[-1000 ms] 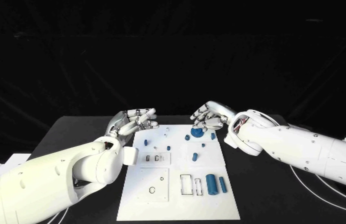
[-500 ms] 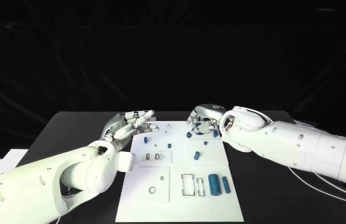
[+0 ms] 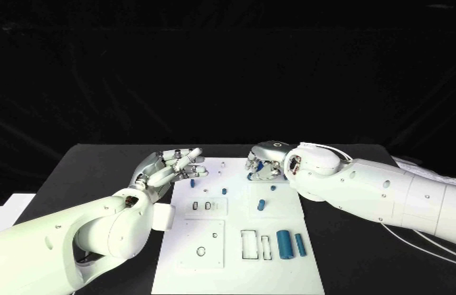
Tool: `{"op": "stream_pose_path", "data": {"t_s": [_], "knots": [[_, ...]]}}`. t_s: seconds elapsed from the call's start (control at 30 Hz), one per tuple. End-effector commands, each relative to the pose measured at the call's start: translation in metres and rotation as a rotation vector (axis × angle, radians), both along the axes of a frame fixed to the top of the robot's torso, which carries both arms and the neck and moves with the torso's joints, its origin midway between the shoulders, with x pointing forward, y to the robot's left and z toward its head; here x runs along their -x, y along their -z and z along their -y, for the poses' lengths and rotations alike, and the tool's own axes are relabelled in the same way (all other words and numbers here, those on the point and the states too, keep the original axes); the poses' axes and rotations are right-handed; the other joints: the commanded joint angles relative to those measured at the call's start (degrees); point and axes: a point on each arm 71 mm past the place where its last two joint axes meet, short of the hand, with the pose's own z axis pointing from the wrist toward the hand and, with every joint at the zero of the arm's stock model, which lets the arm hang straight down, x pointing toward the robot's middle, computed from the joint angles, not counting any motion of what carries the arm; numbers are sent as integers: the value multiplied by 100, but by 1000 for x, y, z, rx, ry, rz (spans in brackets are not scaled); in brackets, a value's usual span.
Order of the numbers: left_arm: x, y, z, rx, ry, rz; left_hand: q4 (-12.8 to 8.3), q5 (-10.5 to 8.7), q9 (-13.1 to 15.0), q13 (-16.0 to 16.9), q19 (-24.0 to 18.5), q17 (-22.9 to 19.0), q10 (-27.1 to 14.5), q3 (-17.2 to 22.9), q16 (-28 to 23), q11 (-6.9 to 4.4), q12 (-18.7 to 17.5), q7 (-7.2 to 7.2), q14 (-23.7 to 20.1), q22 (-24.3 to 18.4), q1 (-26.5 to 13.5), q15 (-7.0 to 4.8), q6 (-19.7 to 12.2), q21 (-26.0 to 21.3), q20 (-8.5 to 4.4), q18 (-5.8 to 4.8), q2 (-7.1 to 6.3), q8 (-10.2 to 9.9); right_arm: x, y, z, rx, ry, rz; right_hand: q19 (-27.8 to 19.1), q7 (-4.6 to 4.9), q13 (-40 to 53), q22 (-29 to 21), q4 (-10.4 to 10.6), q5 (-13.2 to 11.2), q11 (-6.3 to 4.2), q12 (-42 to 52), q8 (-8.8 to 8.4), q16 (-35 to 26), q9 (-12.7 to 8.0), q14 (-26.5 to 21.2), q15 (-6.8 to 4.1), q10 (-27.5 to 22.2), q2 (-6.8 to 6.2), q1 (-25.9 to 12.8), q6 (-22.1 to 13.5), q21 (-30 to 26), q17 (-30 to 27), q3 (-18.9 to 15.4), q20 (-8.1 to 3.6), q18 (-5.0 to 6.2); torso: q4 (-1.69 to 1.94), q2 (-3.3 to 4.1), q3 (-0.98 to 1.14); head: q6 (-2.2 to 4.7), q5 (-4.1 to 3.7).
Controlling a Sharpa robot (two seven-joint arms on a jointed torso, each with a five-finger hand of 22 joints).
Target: Assemble the parts on the task board
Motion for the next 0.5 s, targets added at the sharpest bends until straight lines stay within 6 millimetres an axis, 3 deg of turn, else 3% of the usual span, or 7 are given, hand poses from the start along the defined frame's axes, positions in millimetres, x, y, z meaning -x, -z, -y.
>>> {"op": "stream_pose_path", "data": {"t_s": [0.03, 0.5], "knots": [[2, -2, 3, 15, 25, 1, -25, -16, -9, -4, -24, 10, 7, -15, -29, 34, -38, 37, -41, -9, -19, -14, 11, -29, 10, 51, 34, -27, -1, 3, 0, 70, 6, -3, 47, -3, -7, 95, -3, -6, -13, -15, 5, 77, 6, 198, -44, -50, 14, -44, 55, 83, 72, 50, 17, -50, 19, 41, -3, 0, -6], [2, -3, 3, 14, 32, -6, -33, -15, -10, -6, -25, 21, -6, -18, -36, 40, -51, 46, -41, -11, -18, -10, 0, -33, 13, 52, 37, -39, -2, 4, -3, 92, 6, -12, 114, -55, -8, 585, 71, -120, -49, 5, 39, 517, 22, 192, -81, 15, 86, 2, 238, 501, 506, 243, 28, -101, 35, 94, -4, 3, -19]]}}
